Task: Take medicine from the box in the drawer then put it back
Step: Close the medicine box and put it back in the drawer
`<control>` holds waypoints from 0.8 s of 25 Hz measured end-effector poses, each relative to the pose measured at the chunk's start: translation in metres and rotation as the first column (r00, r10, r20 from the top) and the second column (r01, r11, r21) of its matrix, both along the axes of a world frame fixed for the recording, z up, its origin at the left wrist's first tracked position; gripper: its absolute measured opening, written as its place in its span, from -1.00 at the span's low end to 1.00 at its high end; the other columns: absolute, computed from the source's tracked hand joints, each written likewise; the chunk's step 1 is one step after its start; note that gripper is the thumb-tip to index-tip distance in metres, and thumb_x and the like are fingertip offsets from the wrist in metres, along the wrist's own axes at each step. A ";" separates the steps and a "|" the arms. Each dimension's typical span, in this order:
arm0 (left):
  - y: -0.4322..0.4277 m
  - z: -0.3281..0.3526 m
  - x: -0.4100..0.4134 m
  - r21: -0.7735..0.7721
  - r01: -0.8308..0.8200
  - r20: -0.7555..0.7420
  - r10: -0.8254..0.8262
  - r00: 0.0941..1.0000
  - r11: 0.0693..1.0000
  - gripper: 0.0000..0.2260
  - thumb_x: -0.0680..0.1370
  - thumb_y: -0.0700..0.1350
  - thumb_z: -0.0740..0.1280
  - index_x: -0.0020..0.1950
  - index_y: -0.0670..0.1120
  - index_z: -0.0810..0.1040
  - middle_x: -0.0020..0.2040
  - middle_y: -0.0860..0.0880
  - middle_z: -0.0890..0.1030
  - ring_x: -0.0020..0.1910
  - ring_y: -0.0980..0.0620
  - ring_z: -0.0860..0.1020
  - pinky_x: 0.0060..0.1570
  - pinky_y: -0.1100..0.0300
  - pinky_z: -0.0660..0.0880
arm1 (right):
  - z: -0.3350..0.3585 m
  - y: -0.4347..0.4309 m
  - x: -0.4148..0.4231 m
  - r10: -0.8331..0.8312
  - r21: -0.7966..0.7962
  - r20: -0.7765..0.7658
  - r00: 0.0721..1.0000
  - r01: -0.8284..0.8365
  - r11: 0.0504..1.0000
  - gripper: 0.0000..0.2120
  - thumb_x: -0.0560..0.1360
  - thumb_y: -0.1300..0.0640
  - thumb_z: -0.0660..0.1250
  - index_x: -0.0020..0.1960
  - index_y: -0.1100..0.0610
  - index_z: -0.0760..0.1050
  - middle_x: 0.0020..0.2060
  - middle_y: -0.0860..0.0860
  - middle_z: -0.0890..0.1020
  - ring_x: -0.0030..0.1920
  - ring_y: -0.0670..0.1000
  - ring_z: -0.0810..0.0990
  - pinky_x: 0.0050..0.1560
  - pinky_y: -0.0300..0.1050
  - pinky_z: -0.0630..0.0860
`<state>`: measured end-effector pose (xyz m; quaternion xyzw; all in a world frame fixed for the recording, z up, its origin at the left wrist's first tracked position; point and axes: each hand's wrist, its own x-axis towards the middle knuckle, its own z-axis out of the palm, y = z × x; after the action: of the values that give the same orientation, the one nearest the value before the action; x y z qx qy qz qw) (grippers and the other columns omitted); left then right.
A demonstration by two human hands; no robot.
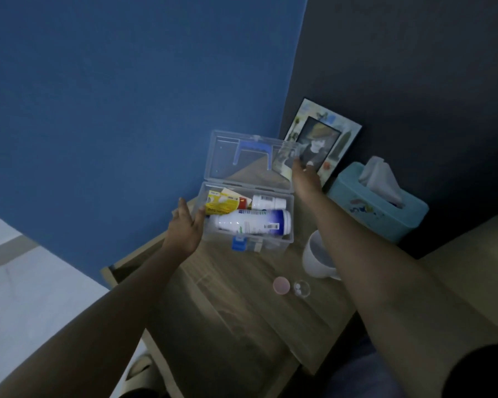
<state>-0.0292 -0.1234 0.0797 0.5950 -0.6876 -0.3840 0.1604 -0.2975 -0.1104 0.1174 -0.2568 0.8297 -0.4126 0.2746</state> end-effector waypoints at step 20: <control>-0.020 -0.010 0.004 0.437 -0.041 -0.528 0.293 0.797 0.899 -0.13 0.37 0.47 -0.12 0.50 -0.07 0.19 0.49 -0.10 0.31 0.42 -0.10 0.34 0.39 -0.10 0.29 | 0.043 0.049 0.007 0.440 0.014 -0.261 0.859 -0.452 0.892 -0.48 0.54 -0.23 0.12 0.24 0.18 0.35 0.13 0.06 0.49 0.17 0.06 0.48 0.00 -0.14 0.33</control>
<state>-0.0249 -0.1430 0.0701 0.5284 -0.4544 -0.6642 0.2704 -0.2902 -0.0613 0.1605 -0.4996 0.7660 -0.3208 0.2466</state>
